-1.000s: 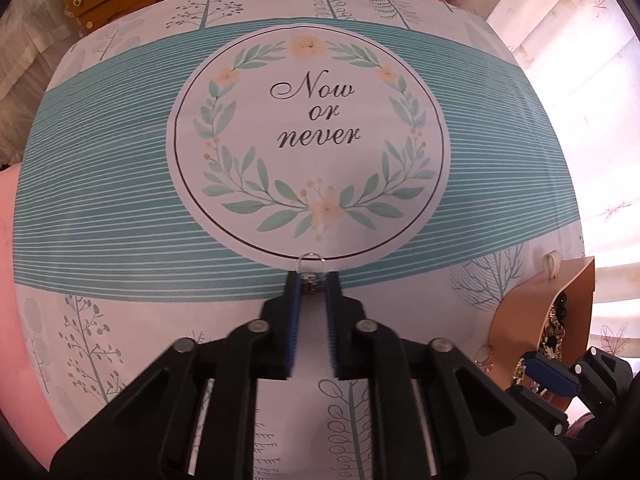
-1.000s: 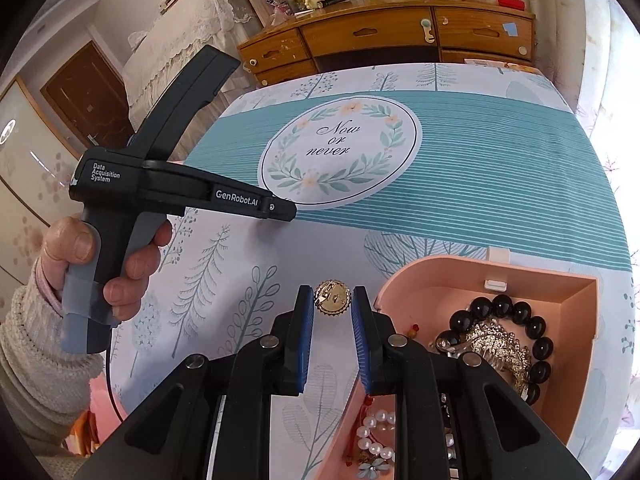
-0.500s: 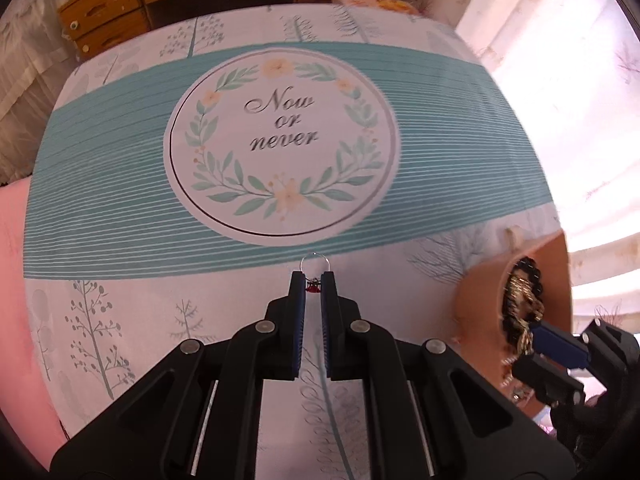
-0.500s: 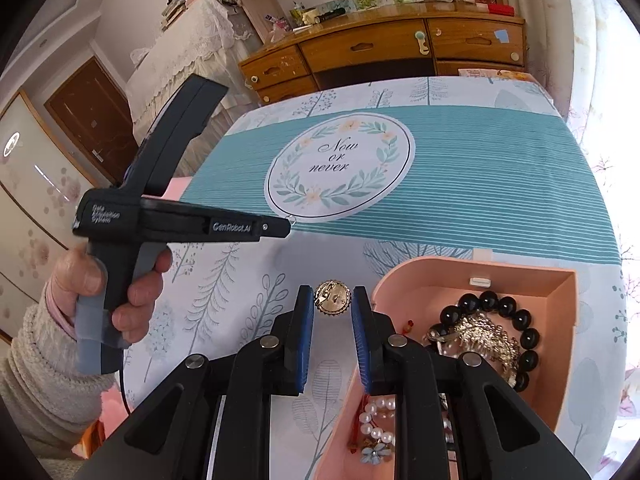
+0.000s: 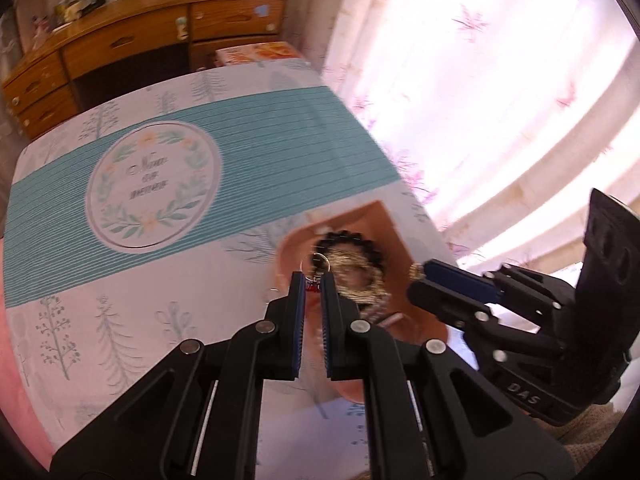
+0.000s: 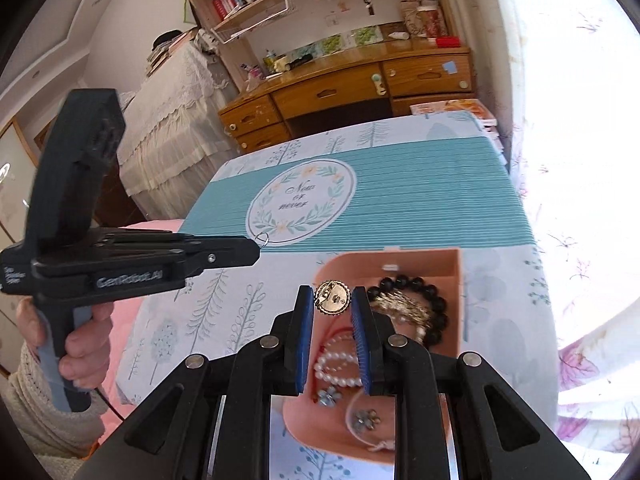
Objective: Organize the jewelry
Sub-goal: 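Carry the coin pendant and ring into the peach box and open both tools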
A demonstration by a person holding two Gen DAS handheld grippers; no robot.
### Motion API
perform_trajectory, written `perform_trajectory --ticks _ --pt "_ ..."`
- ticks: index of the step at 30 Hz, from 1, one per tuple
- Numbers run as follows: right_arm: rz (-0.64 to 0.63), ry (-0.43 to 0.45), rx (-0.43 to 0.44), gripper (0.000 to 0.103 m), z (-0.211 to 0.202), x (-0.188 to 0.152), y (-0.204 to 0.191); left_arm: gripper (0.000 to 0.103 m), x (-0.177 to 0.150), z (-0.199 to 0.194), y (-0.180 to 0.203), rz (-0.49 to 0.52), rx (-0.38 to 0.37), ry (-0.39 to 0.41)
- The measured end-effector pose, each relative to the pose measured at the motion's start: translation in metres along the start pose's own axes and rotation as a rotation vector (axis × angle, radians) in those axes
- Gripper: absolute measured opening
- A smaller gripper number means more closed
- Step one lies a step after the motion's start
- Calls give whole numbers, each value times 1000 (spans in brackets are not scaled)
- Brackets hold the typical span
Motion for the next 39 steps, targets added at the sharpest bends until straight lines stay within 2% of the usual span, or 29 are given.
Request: perform_trajectory --ticks 3,8,17,20,21,22,29,39 --pt "18 4 -24 19 -12 -9 17 5 -6 13 24 22 -26 -23" --pt "37 -17 -49 19 -17 -26 37 5 -19 39 40 26 -38 -76" --pt "50 -64 -68 20 -12 -52 53 6 -41 58 41 56 30 -130" --pt "70 -85 -64 27 -4 -53 55 7 -48 60 40 50 42 -156" --pt "77 -86 -64 34 -4 -53 55 7 -49 59 39 48 47 -157" --pt "85 -81 -65 36 -6 -53 56 7 -50 58 38 46 52 -155" --pt "85 -56 -62 36 -18 -54 53 9 -53 38 31 30 75 -119" --pt "55 -43 -43 36 -33 -62 32 9 -59 -5 4 -2 116 -28"
Point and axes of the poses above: each gripper's, at about its wrist camera, not at the fingertips, and z roughly the way its jaws point, y to its right, x to its top, the point moved 7 cm from there along z, roughly the way its jaws point, and after that the axes turned 9 degrees about -x, right-handed, at the moved point
